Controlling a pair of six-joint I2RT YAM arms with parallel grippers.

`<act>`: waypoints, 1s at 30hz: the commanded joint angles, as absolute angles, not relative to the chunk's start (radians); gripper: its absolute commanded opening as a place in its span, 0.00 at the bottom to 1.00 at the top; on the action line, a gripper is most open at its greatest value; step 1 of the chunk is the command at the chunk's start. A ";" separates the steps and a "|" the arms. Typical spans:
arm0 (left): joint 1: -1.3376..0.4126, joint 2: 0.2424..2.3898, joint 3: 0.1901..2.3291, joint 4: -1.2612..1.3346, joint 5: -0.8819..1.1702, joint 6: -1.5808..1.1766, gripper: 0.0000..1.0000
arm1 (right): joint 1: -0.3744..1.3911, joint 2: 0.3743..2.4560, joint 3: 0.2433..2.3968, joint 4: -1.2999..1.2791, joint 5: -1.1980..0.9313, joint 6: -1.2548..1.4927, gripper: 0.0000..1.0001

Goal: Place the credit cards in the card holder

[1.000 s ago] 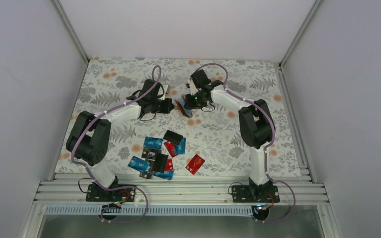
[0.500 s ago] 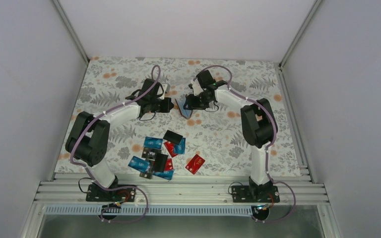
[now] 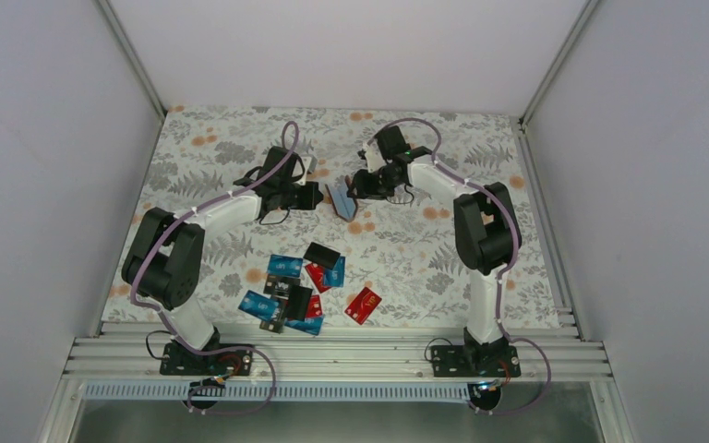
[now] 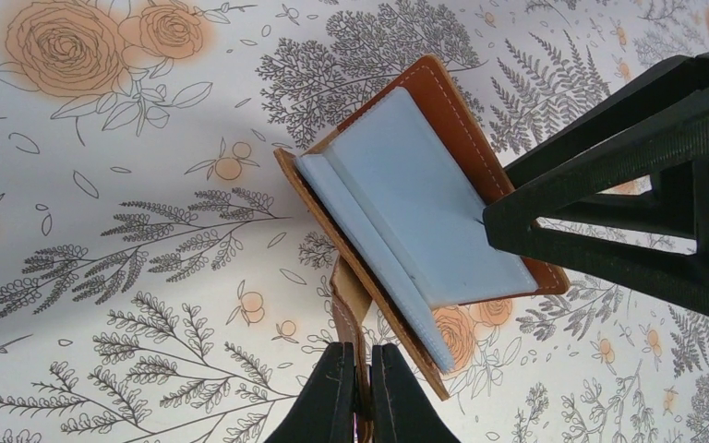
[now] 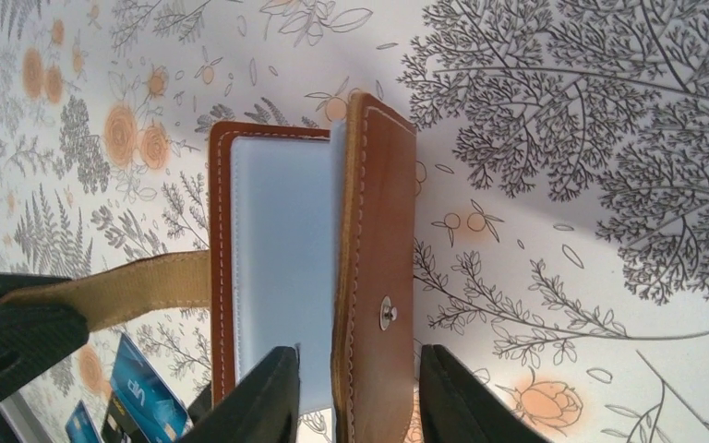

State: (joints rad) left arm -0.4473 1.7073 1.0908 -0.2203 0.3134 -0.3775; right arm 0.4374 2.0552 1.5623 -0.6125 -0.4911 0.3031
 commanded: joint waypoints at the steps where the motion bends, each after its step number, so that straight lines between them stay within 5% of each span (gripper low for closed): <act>1: -0.450 1.682 1.082 -0.222 0.302 -0.365 0.02 | 0.429 2.008 1.558 -0.587 -0.513 0.303 0.31; 13: -0.451 1.699 1.079 -0.216 0.296 -0.360 0.02 | 0.431 2.023 1.509 -0.529 -0.654 0.323 0.08; 30: -0.450 1.748 1.054 -0.223 0.242 -0.338 0.02 | 0.421 1.954 1.383 -0.563 -0.515 0.309 0.05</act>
